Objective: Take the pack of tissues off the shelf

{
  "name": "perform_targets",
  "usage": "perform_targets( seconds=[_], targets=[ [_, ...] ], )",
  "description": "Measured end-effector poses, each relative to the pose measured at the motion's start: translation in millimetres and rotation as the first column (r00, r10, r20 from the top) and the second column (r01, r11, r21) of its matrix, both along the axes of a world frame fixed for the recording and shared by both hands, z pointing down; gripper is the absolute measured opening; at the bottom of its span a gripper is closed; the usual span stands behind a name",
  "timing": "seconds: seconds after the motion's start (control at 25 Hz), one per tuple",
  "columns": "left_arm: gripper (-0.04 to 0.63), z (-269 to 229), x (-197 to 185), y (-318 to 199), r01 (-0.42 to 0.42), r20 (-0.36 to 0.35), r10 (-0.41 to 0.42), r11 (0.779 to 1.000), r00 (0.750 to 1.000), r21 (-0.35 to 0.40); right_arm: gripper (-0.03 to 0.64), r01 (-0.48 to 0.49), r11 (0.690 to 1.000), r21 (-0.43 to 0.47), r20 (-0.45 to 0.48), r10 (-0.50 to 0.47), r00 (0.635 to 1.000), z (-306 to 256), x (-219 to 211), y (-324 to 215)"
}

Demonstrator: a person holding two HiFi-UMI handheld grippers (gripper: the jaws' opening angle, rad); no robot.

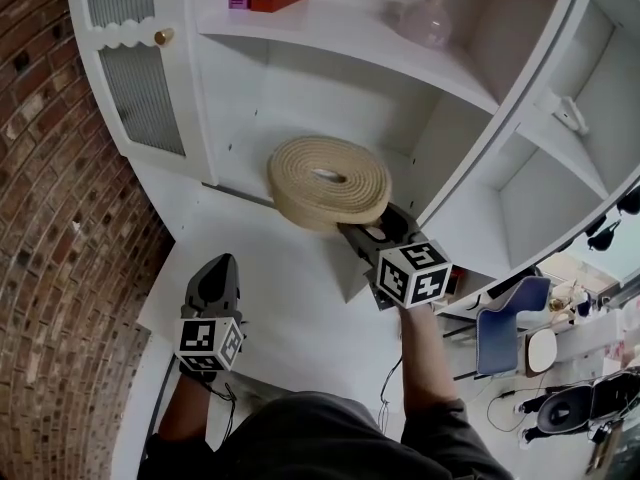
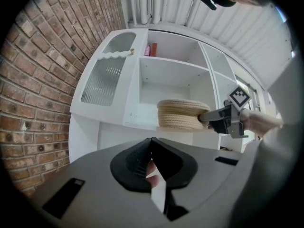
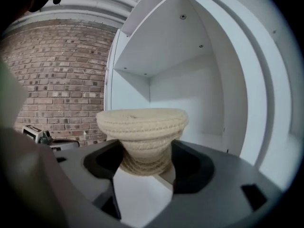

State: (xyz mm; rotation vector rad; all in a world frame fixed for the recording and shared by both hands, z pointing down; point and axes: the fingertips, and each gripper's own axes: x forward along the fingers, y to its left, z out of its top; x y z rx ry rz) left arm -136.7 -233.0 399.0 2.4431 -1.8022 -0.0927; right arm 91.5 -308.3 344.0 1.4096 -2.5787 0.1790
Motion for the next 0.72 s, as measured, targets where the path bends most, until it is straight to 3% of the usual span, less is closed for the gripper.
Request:
perform_targets(
  seconds=[0.2, 0.72],
  targets=[
    [0.003, -0.5, -1.8, -2.0, 0.002, 0.001, -0.002, 1.0, 1.0, 0.002, 0.284, -0.015, 0.998, 0.068, 0.068, 0.011, 0.998, -8.7, 4.1, 10.0],
    [0.003, -3.1, 1.4, 4.1, -0.008, 0.008, 0.008, 1.0, 1.0, 0.006, 0.247, -0.038, 0.984, 0.171, 0.159, 0.011, 0.987, -20.5, 15.8, 36.1]
  ],
)
